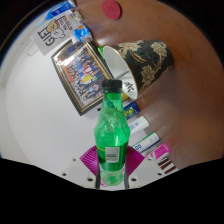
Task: Pour water
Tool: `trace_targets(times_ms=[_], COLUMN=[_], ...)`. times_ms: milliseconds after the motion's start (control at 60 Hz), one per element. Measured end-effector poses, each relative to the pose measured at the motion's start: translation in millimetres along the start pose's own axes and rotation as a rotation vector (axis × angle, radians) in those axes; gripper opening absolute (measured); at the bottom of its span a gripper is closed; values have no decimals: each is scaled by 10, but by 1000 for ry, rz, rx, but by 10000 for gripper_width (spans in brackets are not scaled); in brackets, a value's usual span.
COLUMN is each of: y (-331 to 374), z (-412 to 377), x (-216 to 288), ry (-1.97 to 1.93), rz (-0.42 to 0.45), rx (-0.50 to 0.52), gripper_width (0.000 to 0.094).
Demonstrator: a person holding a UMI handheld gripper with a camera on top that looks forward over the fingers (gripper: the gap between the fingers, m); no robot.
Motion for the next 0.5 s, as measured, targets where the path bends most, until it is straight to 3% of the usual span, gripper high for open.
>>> trace_targets(times_ms=[267,500], y=[53,144], z=[-59,-595], x=[-48,-23], ry=[89,637], rz=[-36,-86], rx=[-81,-244], gripper_width=[317,317])
Point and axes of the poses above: the point between the fingertips, and its own axes, seen from behind it with the camera up: z to the right, x up, y backward, against the way the camera looks, the point moved 1 cm from there along y, backward, against the way the camera looks, and after that the axes turned 7 degrees about -z, right-handed, at the moved point
